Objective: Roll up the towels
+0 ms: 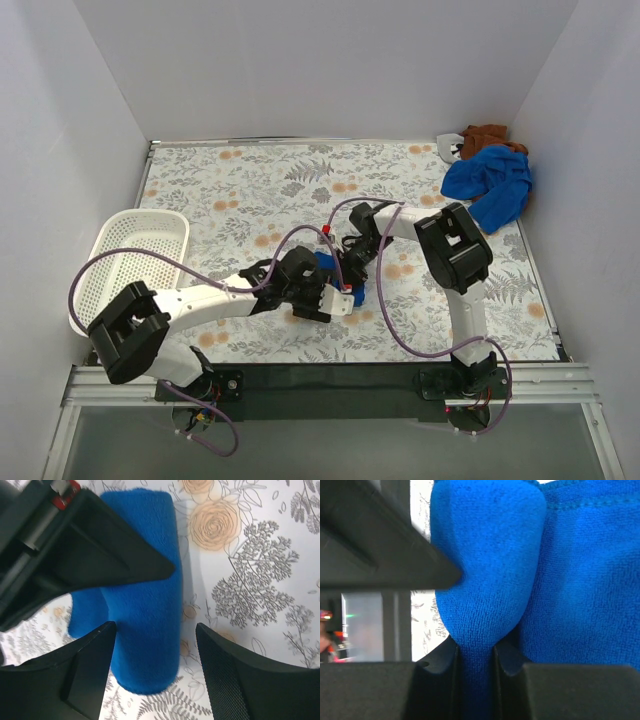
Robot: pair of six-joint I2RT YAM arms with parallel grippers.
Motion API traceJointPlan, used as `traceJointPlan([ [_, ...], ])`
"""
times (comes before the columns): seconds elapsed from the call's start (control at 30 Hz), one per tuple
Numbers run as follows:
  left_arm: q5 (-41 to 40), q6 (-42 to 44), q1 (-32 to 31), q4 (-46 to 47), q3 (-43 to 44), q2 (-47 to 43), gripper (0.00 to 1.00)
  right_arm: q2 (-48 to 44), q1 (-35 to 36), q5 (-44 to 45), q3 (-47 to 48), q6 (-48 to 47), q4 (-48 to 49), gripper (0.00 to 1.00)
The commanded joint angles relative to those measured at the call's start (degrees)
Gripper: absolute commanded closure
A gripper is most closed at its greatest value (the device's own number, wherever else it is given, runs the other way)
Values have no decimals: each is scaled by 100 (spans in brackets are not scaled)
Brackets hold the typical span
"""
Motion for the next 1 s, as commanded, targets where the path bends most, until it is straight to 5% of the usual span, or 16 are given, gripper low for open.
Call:
traceJointPlan([
  [0.0, -692, 360, -262, 826, -143, -36, 39, 456, 98, 584, -128, -295, -376, 99],
  [0.2, -955, 484, -411, 1090, -223, 358, 40, 527, 63, 549, -101, -339, -428, 99],
  [0.3, -904, 387, -411, 722, -109, 745, 48, 509, 54, 540, -66, -278, -429, 97],
  [0.4, -667, 37, -368, 116, 102, 1072, 70, 466, -43, 531, 57, -58, -525, 86],
  [0.47, -334, -166, -263, -296, 181, 1055, 76, 343, -217, 479, 92, 144, -560, 72],
  [0.77, 1046, -580, 167, -1667, 576, 1247, 85, -772, -1307, 566, 636, 742, -543, 31],
  [0.97, 1952, -651, 1054, -2511, 1560, 1976, 83, -1790, -1739, 785, 638, 673, -534, 30],
])
